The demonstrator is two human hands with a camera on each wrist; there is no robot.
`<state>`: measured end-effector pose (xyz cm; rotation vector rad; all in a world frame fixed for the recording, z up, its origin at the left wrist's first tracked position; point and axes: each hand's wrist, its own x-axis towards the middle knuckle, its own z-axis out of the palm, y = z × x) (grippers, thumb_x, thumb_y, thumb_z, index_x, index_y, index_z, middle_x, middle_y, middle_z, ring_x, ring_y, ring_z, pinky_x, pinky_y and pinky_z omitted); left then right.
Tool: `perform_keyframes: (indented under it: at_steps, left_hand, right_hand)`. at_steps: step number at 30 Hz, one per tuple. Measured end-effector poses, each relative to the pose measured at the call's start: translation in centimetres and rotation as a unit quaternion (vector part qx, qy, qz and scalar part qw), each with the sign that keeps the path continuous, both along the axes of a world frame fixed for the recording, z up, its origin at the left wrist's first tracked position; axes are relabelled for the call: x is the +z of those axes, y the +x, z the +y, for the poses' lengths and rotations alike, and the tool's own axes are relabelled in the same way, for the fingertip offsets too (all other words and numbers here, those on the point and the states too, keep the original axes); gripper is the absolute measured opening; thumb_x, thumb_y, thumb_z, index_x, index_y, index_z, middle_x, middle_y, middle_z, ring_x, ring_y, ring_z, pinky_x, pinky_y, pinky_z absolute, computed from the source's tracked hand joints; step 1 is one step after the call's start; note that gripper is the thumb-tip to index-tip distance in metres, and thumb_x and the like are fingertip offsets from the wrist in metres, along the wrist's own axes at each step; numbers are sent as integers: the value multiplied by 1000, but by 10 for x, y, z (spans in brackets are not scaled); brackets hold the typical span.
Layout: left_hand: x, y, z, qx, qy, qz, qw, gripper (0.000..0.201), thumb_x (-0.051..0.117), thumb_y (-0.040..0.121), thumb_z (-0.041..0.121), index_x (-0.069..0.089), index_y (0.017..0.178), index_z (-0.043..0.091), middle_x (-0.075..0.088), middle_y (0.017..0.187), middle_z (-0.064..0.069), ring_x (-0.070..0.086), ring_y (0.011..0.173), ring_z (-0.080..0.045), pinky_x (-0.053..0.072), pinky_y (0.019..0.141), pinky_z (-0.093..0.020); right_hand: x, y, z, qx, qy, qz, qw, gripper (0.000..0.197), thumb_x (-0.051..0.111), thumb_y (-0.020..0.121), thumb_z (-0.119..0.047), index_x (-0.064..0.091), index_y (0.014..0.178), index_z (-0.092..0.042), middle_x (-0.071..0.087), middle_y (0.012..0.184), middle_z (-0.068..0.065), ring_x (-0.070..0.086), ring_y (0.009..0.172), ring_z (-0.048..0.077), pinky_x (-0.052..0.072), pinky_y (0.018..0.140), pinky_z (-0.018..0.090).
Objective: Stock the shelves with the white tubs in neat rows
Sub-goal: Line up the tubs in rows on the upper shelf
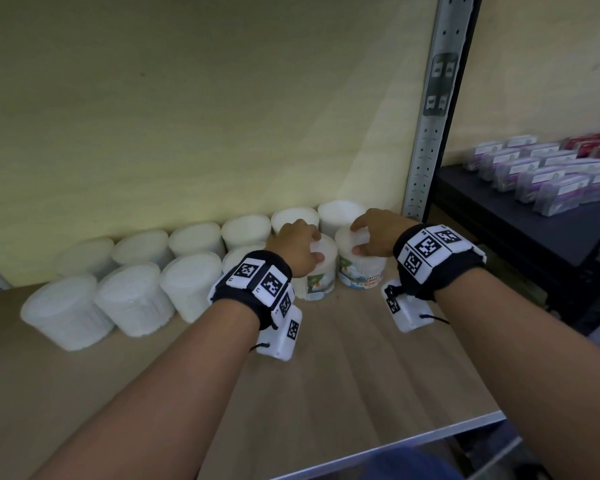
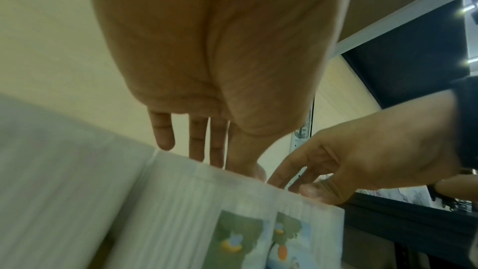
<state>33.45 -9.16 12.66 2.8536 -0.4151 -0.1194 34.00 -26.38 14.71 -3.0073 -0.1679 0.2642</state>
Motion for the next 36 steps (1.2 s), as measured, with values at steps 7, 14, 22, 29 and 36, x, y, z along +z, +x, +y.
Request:
perform_keyframes:
  at_steps: [7,14,22,29,36]
  left_hand:
    - [2,-2,3,-32,-73,-18,997,41,51,92,17,48,133,16,42,138,-7,40,130,-26,36,108,-40]
    - [-11,-5,-13,83,-4,-73,994,57,53,88,50,50,127,9,44,132,-14,38,126,-32,38,104,-45]
    - [-7,-5,-10,47,2,-39,998,53,53,91,43,46,133,12,41,136,-10,37,129,-29,37,105,-45]
    - [3,-1,-1,22,-67,8,997,49,59,89,29,45,135,21,43,141,-3,38,133,-25,34,110,-46]
    - [-11,-6,-9,64,-28,-35,997,53,56,89,46,48,131,15,40,135,-10,36,129,-29,36,105,-42]
  right_hand:
    - [0,0,-1,-2,1,1,1000,61,59,91,-39,40,145,-17,34,151,6,36,138,24,32,111,33]
    - [-1,-1,-2,3,2,-3,1000,61,60,90,-39,41,144,-17,35,150,6,38,137,24,34,110,35]
    - [-1,-2,-1,5,7,-4,1000,60,59,91,-38,41,144,-16,35,150,6,38,137,25,32,111,34]
    - [0,-3,-2,2,10,-3,1000,60,59,92,-37,41,144,-16,35,150,7,38,137,25,33,110,35]
    - [-1,-4,-2,5,4,-4,1000,60,58,92,-38,39,145,-16,35,150,7,38,137,25,32,111,34]
